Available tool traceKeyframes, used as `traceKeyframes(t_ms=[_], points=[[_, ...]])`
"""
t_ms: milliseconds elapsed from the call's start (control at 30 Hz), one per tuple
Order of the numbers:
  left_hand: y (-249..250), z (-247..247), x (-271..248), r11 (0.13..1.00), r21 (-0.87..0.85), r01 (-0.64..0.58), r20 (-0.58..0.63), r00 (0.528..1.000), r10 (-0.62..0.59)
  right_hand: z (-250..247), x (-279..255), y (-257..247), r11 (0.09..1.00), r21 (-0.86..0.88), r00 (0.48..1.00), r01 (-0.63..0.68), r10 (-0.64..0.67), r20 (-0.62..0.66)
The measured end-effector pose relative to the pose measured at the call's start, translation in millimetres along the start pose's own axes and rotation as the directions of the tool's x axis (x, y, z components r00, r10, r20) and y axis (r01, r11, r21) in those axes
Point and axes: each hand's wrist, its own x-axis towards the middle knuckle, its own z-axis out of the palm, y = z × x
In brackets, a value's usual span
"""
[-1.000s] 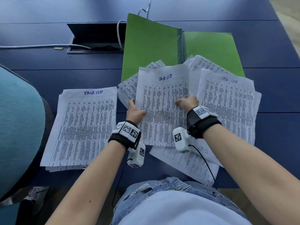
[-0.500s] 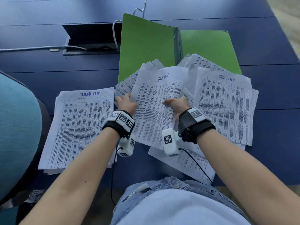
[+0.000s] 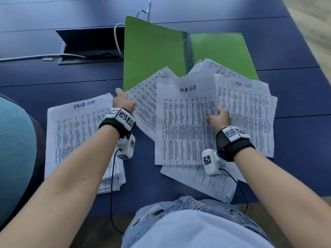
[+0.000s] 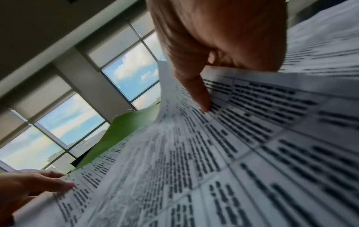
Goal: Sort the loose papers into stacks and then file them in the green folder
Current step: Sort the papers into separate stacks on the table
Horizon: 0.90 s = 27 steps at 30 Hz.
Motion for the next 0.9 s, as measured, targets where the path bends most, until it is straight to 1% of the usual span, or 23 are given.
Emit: traceKeyframes(t_ms=[67,133,200,267,300,367,433,500,533,600,633,667,700,733,767,800,867,900], points=[[6,-5,-2,1.0,0.012,0.013,-0.012,1.0,-0.013,2,-1,5,0.998,0.054,0.997,-0.011,0.007,0.077],[10,-13,-4,0.998,0.066,0.012,-0.032,0.999,-0.01,4,-2,5,0.995,0.104,0.987,0.006,-0.023,0.162],[13,-25,-2,0.996,0.065,-0.065,-0.094,0.993,0.071,7,-1,5,0.994,0.086,0.969,0.066,-0.084,0.23],[10,-38,4,0.986,-0.015,-0.168,-0.169,0.972,0.163,10,-2,7,0.99,0.066,0.942,0.123,-0.137,0.305],[7,-44,7,0.978,-0.068,-0.196,-0.218,0.96,0.177,10,-3,7,0.989,0.065,0.935,0.131,-0.145,0.323],[0,-54,14,0.957,-0.209,-0.2,-0.327,0.937,0.124,11,-7,7,0.986,0.099,0.924,0.13,-0.157,0.348],[-8,-57,15,0.92,-0.345,-0.185,-0.378,0.925,0.044,12,-8,9,0.973,0.221,0.917,0.068,-0.148,0.37],[-16,-50,7,0.853,-0.494,-0.17,-0.333,0.943,-0.005,14,-7,11,0.917,0.397,0.923,-0.031,-0.126,0.364],[-19,-43,2,0.815,-0.56,-0.15,-0.281,0.959,-0.017,14,-5,11,0.864,0.495,0.919,-0.09,-0.119,0.375],[-26,-27,-8,0.744,-0.663,-0.081,-0.149,0.988,-0.025,14,-3,11,0.745,0.624,0.908,-0.237,-0.058,0.415],[-28,-18,-14,0.692,-0.721,-0.03,-0.064,0.998,-0.023,12,-5,10,0.702,0.649,0.899,-0.294,-0.027,0.436],[-30,-12,-23,0.621,-0.783,0.031,0.037,0.999,-0.003,11,-6,9,0.689,0.65,0.896,-0.32,-0.004,0.444],[-30,-5,-31,0.548,-0.83,0.098,0.138,0.99,0.031,9,-7,8,0.705,0.636,0.901,-0.313,0.009,0.433],[-31,1,-40,0.511,-0.846,0.153,0.21,0.976,0.054,8,-7,8,0.721,0.629,0.912,-0.292,0.013,0.409],[-34,7,-45,0.508,-0.84,0.19,0.254,0.966,0.058,8,-4,9,0.721,0.633,0.916,-0.281,0.005,0.401],[-38,11,-49,0.52,-0.83,0.203,0.272,0.96,0.059,9,-2,11,0.706,0.65,0.917,-0.283,0.002,0.398],[-46,18,-48,0.538,-0.821,0.191,0.256,0.966,0.048,8,2,12,0.679,0.676,0.927,-0.286,0.017,0.375],[-51,19,-45,0.575,-0.798,0.18,0.235,0.972,0.023,6,4,13,0.663,0.687,0.928,-0.299,0.033,0.372]])
